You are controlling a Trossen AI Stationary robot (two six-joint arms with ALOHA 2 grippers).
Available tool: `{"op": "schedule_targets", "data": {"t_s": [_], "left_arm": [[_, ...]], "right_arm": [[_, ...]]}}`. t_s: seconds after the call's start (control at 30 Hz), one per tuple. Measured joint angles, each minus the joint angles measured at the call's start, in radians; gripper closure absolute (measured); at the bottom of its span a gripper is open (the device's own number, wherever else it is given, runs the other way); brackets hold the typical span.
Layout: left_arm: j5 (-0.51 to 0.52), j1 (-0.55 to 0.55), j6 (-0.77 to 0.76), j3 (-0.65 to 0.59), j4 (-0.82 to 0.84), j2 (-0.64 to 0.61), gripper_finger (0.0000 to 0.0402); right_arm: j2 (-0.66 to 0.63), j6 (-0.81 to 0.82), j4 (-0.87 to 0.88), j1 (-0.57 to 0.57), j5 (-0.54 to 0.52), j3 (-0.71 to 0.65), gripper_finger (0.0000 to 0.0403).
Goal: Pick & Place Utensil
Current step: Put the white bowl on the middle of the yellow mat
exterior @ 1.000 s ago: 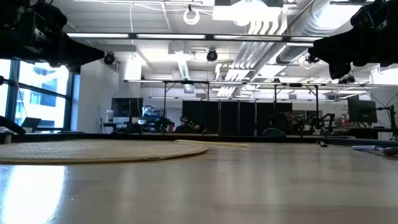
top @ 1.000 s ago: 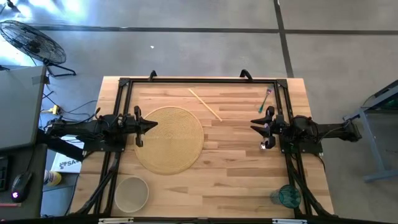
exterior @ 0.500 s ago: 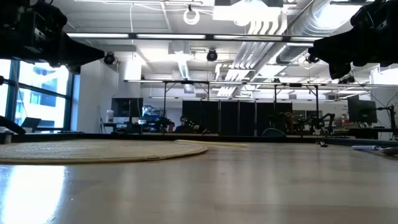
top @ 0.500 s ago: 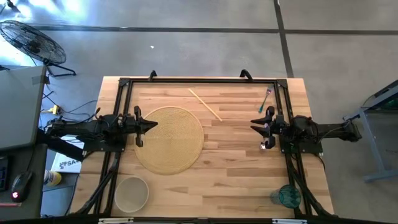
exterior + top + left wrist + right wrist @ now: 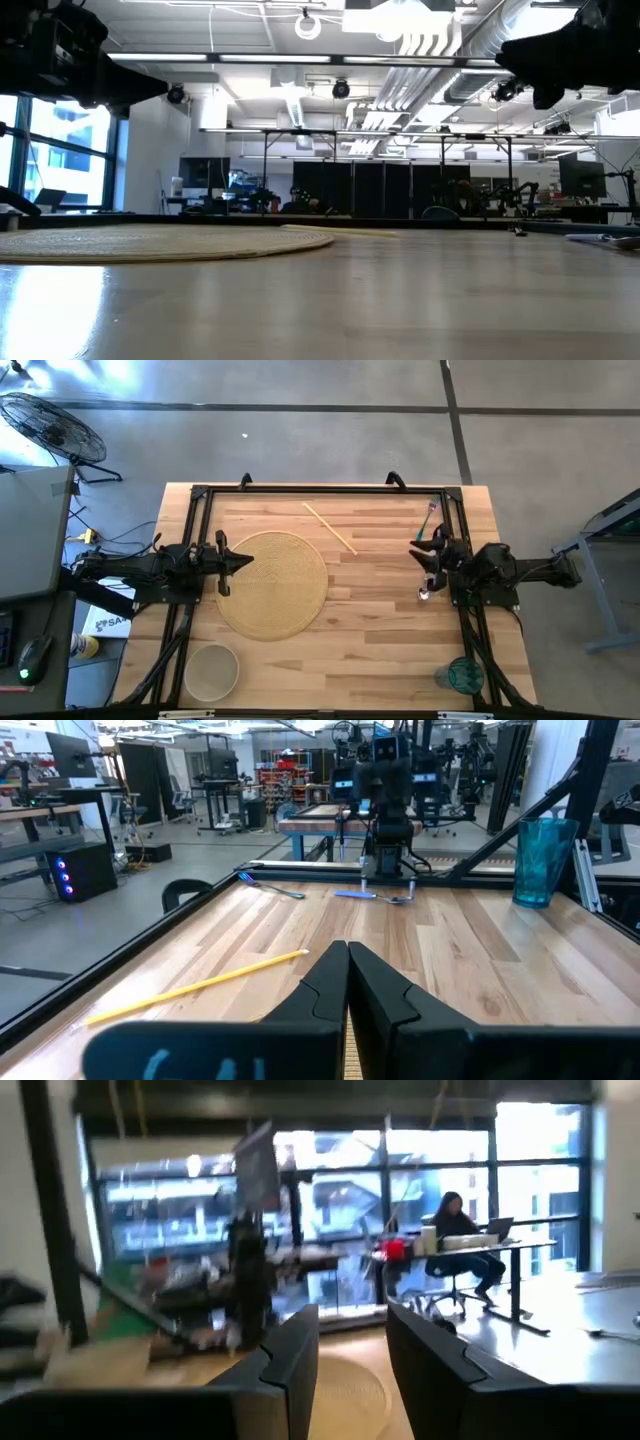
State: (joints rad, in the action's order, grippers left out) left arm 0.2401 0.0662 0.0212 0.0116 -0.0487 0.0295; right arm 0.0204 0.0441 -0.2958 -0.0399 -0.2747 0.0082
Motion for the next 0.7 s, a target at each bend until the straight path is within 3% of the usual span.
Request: {"op": "schedule_targets", "data": {"t_s": [0.1,0.23,0.7], "left_arm": [[0.0,0.0,0.0,0.0,0.0,0.0,0.0401],[0.0,0.0,0.0,0.0,0.0,0.0,0.0401],[0.0,0.0,0.0,0.0,0.0,0.0,0.0401]], "right_arm": [[0.001,0.094,-0.011,0.0,0.0,0.0,0.0288],[0.055,0.151,-0.015,0.0,0.083,0.0,0.0288],[0.462,0.371,-0.303,0.0,0.12,0.0,0.0288]]}}
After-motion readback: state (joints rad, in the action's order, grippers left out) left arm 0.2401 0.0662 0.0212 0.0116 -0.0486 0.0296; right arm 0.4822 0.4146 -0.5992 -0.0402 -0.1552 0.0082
